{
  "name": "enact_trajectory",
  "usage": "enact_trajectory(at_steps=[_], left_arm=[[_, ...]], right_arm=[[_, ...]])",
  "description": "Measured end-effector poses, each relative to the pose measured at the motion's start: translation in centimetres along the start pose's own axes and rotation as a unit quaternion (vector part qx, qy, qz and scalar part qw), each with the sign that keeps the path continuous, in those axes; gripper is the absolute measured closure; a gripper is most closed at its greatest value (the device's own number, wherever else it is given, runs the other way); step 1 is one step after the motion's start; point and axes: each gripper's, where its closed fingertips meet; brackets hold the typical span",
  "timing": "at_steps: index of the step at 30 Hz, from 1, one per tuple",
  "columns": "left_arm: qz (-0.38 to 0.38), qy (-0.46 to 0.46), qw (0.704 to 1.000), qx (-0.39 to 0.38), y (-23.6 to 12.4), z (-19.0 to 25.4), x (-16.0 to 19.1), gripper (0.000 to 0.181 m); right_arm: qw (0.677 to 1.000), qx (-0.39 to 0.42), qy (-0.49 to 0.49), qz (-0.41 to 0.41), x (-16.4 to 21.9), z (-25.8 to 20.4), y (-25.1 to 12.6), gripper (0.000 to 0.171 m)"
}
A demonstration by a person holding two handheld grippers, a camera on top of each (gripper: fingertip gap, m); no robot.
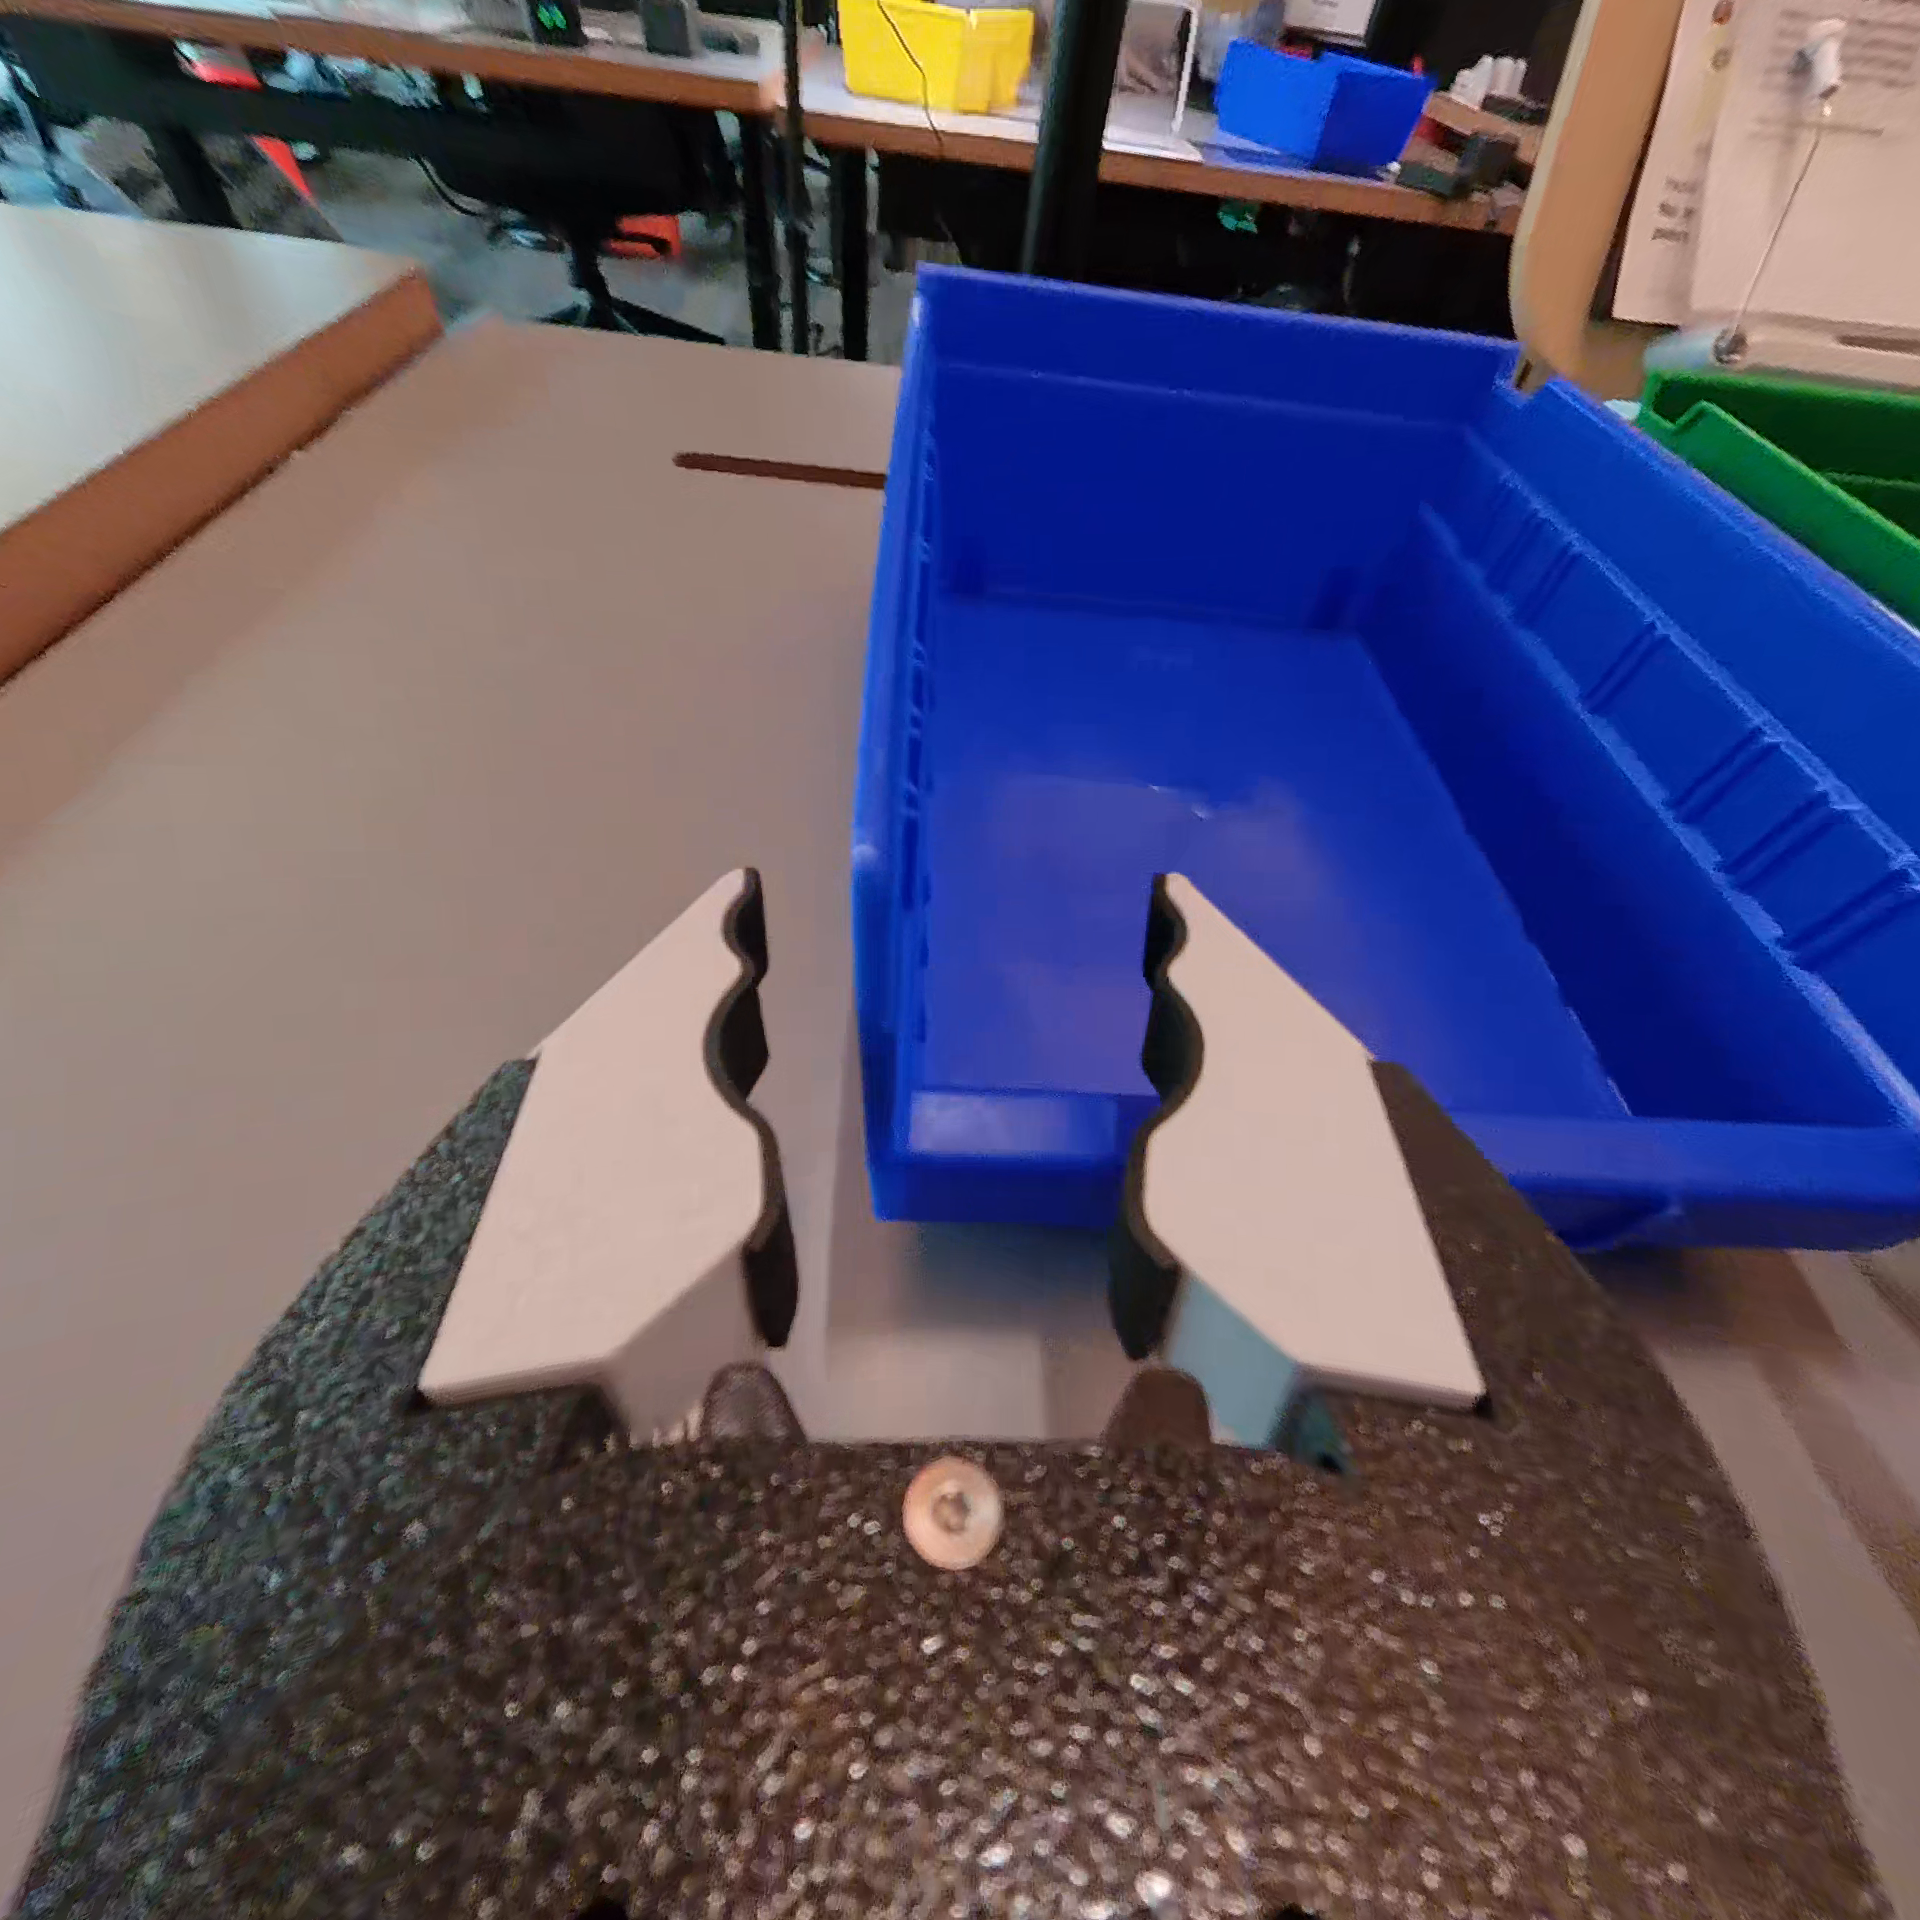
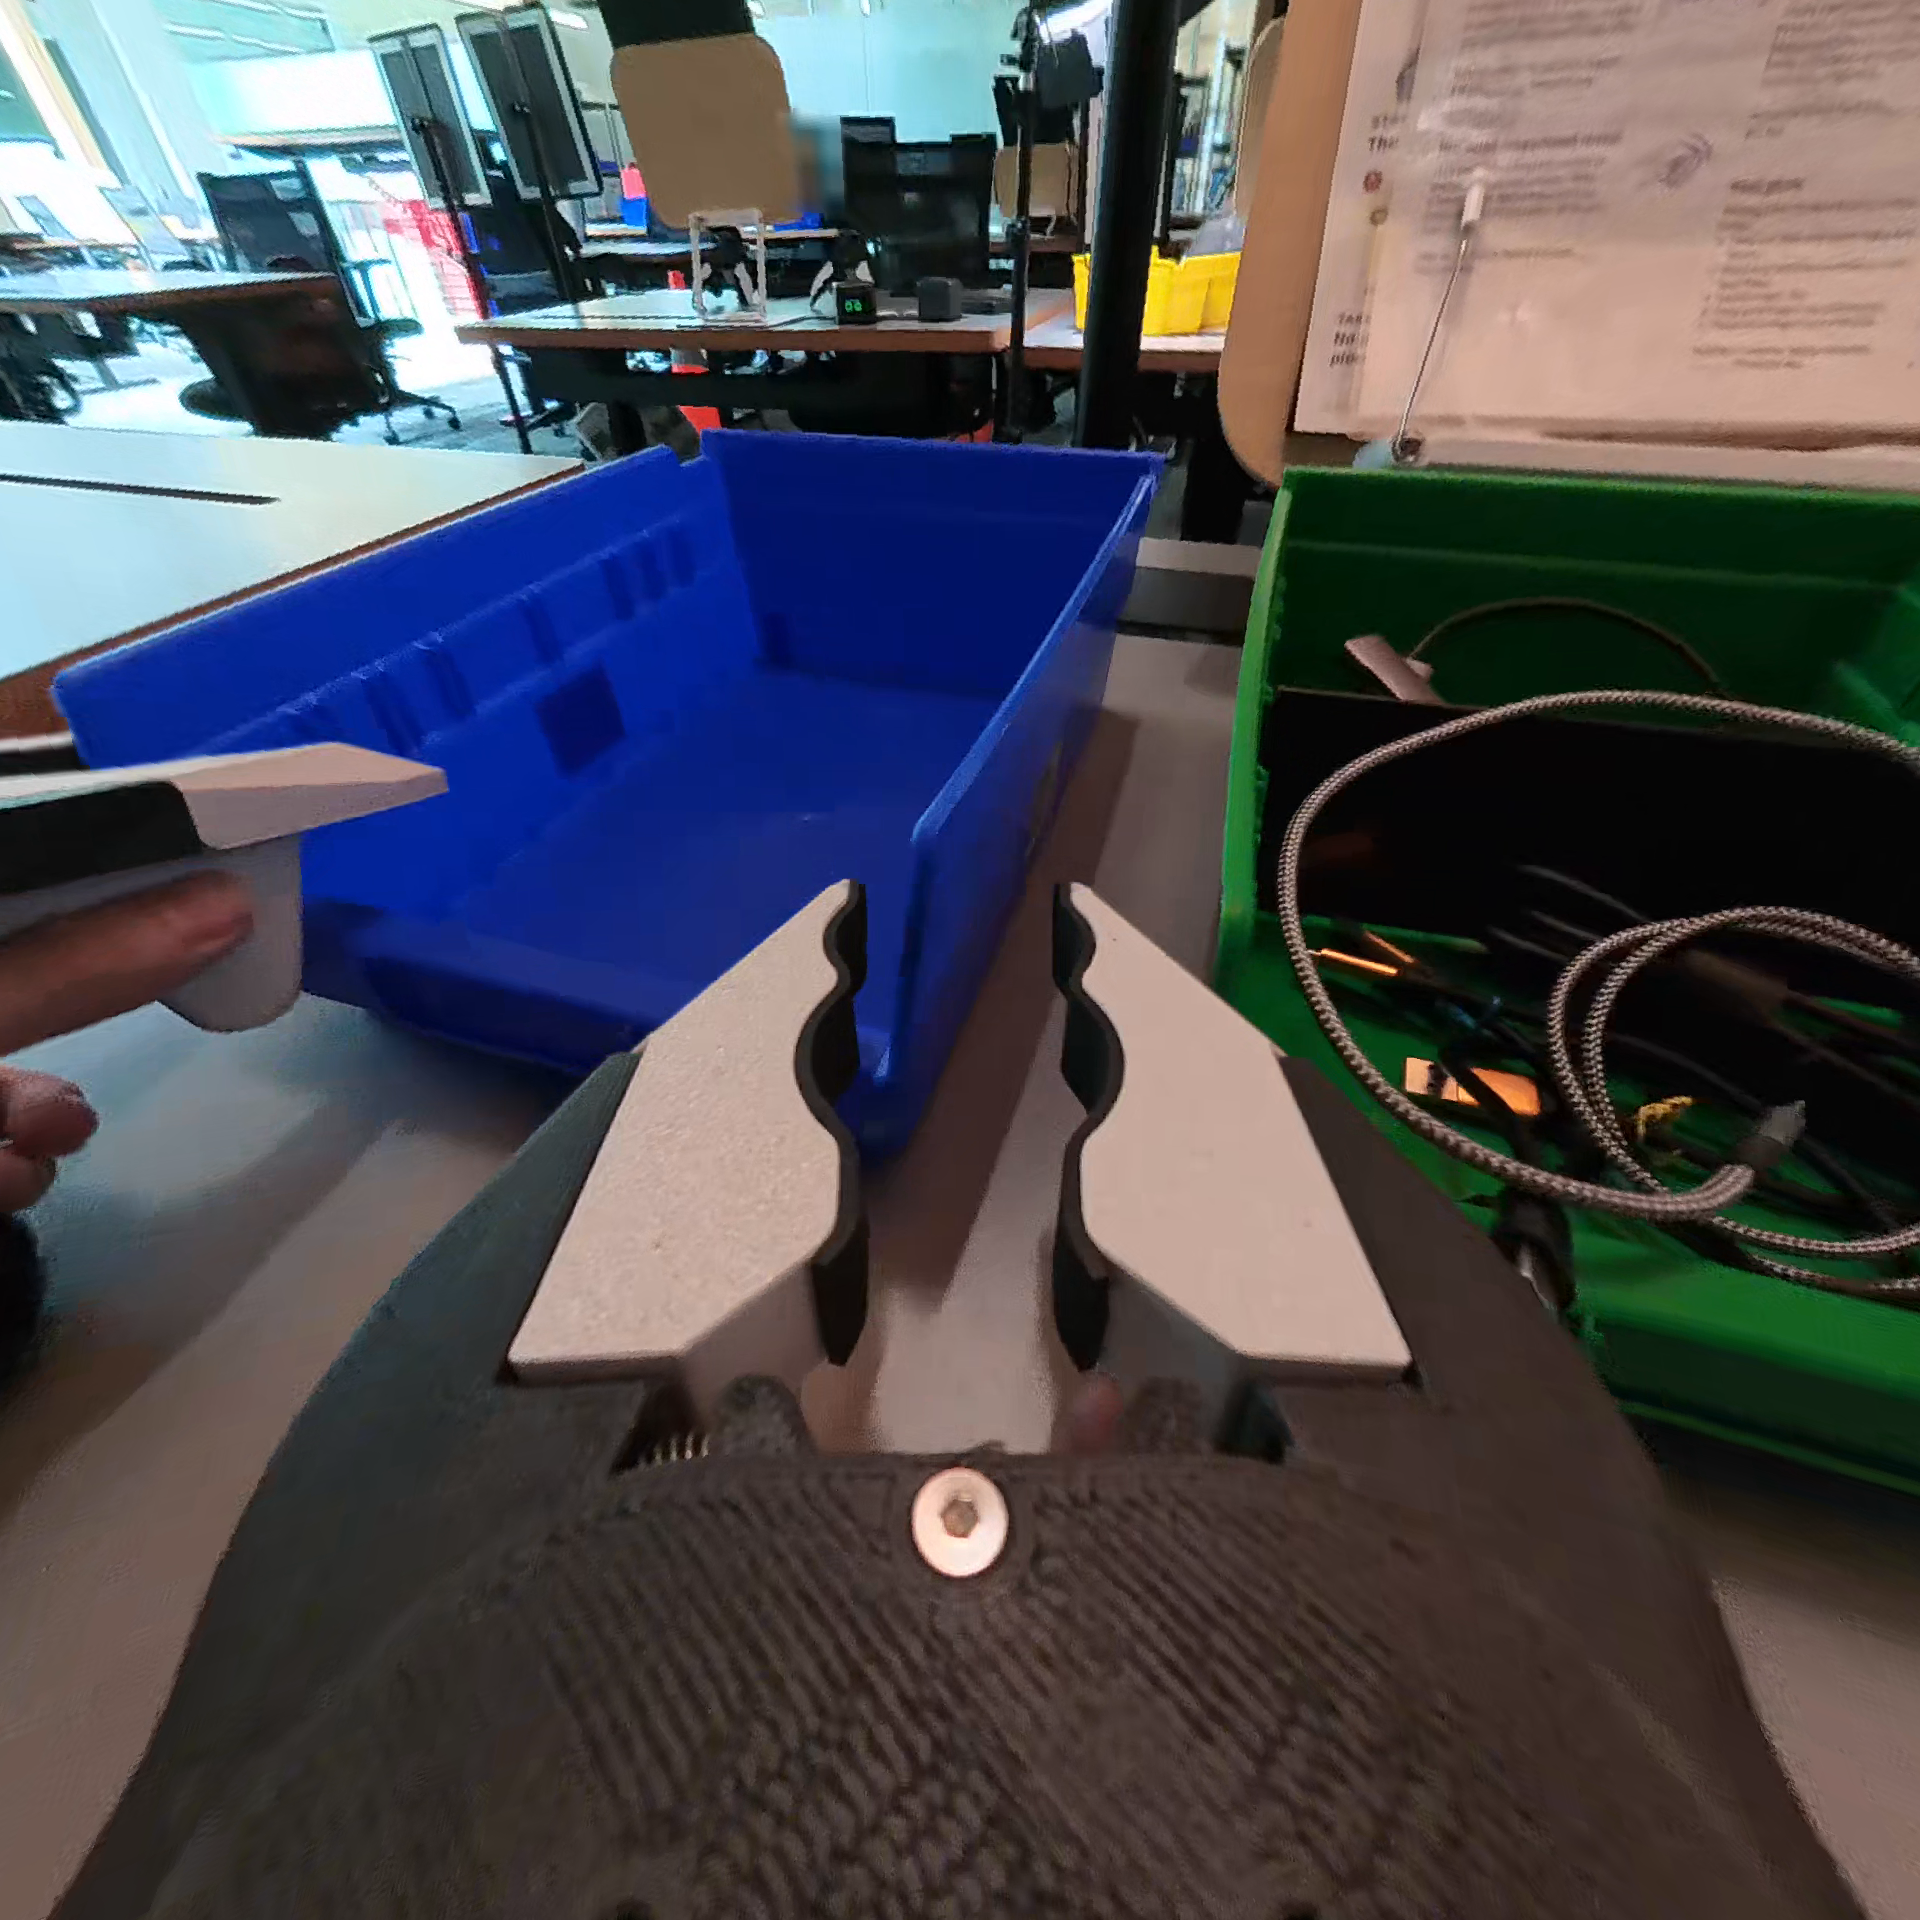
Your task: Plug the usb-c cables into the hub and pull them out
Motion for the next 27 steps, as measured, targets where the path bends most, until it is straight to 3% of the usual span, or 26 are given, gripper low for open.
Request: enact_trajectory(at_steps=[3,5,8,9,13,17,20,27], left_arm=[[-0.007,0.008,1.0,0.011,0.2,0.7,0.2,0.133],[-0.004,0.011,1.0,0.011,0.2,0.7,0.1,0.136],[0.001,-0.009,1.0,0.0,-0.1,0.0,0.0,0.168],[0.008,-0.011,1.0,-0.017,-0.3,-0.7,-0.2,0.181],[0.013,0.001,0.999,-0.052,-0.8,-2.0,-0.3,0.181],[0.033,-0.024,0.998,-0.055,-1.9,-2.8,-1.6,0.181],[0.085,-0.03,0.994,-0.06,-3.8,-2.4,-4.7,0.181],[0.276,-0.021,0.961,-0.012,-11.0,4.9,-14.5,0.178]], right_arm=[[1.0,-0.016,0.007,-0.007,0.1,-0.9,0.8,0.131],[1.0,-0.022,0.003,-0.016,0.3,-1.7,1.4,0.132],[0.997,-0.03,0.056,-0.035,0.8,-2.5,2.6,0.105],[0.996,-0.025,0.07,-0.041,0.9,-2.4,3.0,0.107],[0.99,-0.004,0.134,-0.046,1.2,-0.9,4.0,0.161],[0.992,-0.046,0.108,-0.036,0.6,-2.1,3.9,0.161],[0.995,-0.054,0.089,0.006,-1.5,-2.5,2.7,0.161],[0.986,-0.03,0.025,0.165,-11.6,2.3,-3.3,0.167]])
Point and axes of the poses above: each gripper's, where its closed fingertips meet, y out along the fingers, x out of its underside, z = x × y across the jaws, and after that the axes turned 3 degrees about z, right-handed
